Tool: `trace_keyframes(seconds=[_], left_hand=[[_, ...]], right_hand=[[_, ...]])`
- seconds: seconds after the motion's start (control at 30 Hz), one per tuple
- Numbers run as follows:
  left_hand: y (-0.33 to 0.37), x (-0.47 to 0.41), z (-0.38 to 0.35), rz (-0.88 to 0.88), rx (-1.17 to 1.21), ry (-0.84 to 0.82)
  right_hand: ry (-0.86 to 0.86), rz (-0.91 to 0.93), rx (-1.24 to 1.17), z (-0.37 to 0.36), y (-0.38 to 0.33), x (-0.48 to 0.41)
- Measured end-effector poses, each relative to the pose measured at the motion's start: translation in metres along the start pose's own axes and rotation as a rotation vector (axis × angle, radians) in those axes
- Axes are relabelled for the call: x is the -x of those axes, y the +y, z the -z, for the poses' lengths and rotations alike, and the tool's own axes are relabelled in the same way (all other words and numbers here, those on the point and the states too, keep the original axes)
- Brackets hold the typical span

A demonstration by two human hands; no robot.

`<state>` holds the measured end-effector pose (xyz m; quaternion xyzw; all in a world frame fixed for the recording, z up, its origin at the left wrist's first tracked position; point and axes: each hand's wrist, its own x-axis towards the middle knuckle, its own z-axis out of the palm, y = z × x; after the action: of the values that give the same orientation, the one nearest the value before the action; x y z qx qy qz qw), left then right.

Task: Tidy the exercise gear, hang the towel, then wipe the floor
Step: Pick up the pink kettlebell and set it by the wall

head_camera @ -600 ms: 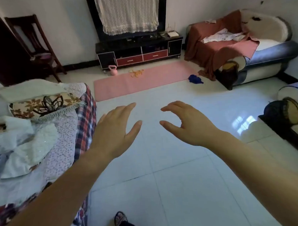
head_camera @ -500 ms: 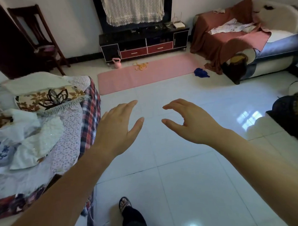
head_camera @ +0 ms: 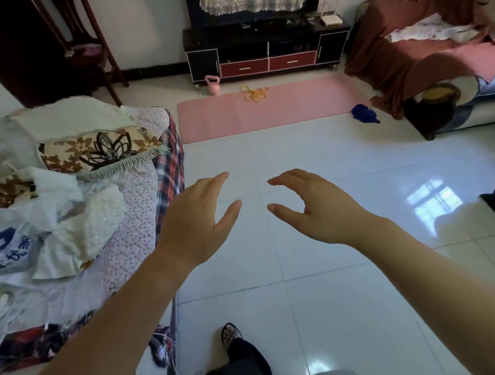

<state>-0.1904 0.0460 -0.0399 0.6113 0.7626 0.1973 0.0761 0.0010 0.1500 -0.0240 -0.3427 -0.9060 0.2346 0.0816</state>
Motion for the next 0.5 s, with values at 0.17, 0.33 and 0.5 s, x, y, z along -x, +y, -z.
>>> trace_keyframes(seconds=[0.17, 0.33, 0.5], left_hand=[[-0.061, -0.014, 0.018, 0.120, 0.088, -0.043], [-0.107, -0.027, 0.031, 0.183, 0.088, -0.065], [-0.139, -0.061, 0.038, 0.212, 0.107, -0.065]], right_hand=[[-0.035, -0.015, -0.074, -0.021, -0.030, -0.062], [-0.060, -0.002, -0.101, -0.036, -0.045, -0.108], [-0.125, 0.061, 0.005, -0.043, -0.049, -0.164]])
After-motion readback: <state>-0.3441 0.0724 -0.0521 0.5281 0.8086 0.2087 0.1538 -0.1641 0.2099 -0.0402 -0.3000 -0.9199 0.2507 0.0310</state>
